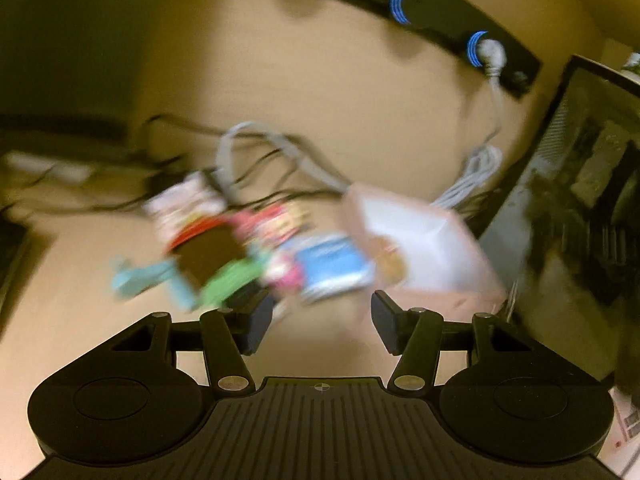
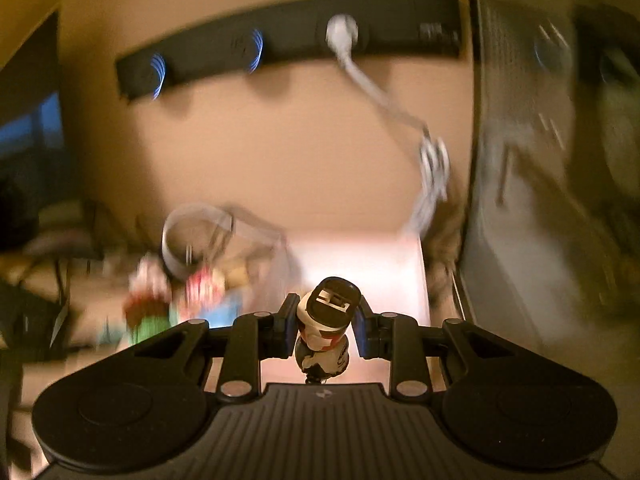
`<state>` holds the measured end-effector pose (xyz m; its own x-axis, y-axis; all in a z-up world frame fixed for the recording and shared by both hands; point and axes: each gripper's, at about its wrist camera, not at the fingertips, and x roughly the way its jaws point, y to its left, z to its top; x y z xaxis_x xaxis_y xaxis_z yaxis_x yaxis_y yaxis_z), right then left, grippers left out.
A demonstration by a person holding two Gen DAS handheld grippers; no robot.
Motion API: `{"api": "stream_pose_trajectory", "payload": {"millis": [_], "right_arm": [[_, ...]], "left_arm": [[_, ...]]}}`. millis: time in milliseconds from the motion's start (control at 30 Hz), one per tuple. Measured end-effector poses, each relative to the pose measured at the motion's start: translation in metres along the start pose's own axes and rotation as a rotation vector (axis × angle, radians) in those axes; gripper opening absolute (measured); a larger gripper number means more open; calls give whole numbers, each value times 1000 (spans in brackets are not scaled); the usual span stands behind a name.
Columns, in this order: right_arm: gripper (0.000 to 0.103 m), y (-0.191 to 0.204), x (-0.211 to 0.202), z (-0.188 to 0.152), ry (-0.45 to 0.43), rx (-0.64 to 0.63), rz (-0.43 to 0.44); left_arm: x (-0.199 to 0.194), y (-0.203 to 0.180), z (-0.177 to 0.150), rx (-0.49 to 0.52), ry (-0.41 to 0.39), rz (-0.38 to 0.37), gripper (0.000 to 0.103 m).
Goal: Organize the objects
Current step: 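Drop the bread roll and figurine into the pink box, opening both tools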
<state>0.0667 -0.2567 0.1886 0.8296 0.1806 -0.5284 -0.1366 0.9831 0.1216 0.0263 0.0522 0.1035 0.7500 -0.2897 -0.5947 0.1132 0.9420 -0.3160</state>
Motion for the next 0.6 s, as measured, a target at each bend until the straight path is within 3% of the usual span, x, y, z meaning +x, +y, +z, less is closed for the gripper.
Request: {"api": "stream_pose_trajectory", "payload": {"millis": [33,67,100,133,167,233,333,600], "right_arm": [[27,-3,10,14,-32,23,1],[34,-5,17,26,-66,51,-1],[44,-7,24,38,-85,76,-22],[65,-9,28,45,-95,95,-52],[72,-11,29,50,-110,117,-80],[74,-14,26,50,-112,136,-84],[86,-13,14,29,-89,140,-77],[86,8,8,-62,127,-8,-102]], "left_arm": [[-5,8,-6,-25,5,20,59],[-12,16,-11,-44,13,37,59],[-18,21,-16,-51,18,49,59],[-23,24,-20,-47,25,64,59],[-27,27,-25,-26,33,62,59],[-32,30,-37,20,65,77,59],[-28,32,-50,43,133,46,59],[-2,2,-53,90,176,-2,59]]}}
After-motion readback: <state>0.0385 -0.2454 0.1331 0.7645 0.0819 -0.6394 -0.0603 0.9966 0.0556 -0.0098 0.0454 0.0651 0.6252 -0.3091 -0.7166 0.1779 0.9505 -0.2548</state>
